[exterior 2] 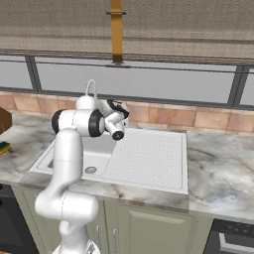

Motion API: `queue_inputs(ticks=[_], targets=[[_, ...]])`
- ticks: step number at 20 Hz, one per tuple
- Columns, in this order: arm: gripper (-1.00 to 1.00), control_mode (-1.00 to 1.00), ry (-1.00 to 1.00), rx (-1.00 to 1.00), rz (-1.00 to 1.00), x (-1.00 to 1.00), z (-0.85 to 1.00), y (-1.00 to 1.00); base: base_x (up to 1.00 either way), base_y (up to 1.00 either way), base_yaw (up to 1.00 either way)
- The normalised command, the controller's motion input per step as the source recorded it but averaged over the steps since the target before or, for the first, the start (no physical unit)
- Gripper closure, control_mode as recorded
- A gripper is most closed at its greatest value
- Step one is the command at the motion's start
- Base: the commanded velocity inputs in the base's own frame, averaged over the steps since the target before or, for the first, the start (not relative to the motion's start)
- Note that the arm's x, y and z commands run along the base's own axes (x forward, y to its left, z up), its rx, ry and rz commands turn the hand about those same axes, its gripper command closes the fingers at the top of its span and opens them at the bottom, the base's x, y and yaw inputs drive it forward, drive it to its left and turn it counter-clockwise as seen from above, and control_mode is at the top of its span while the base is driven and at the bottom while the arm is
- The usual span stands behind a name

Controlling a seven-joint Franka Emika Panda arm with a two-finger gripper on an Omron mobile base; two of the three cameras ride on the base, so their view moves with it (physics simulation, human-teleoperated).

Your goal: Soak the sponge with water for a few seconds and then drop it inside the sink.

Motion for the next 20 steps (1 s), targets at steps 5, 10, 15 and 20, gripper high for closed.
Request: queue_inputs(ticks=[5,10,15,20], targets=[[-1.00,-1.00,0.00,0.00,0.00,0.00,-0.23,-0.50,0.00,0.00,0.00],[-1.00,-1.00,0.00,0.00,0.00,0.00,-0.32,-0.50,0.00,0.00,0.00],[-1.00,-1.00,0.00,0.00,0.00,0.00,-0.27,-0.61,0.00,0.00,0.00],[-1.00,-1.00,0.00,0.00,0.00,0.04,-0.25,-0.60,0.00,0.00,0.00]])
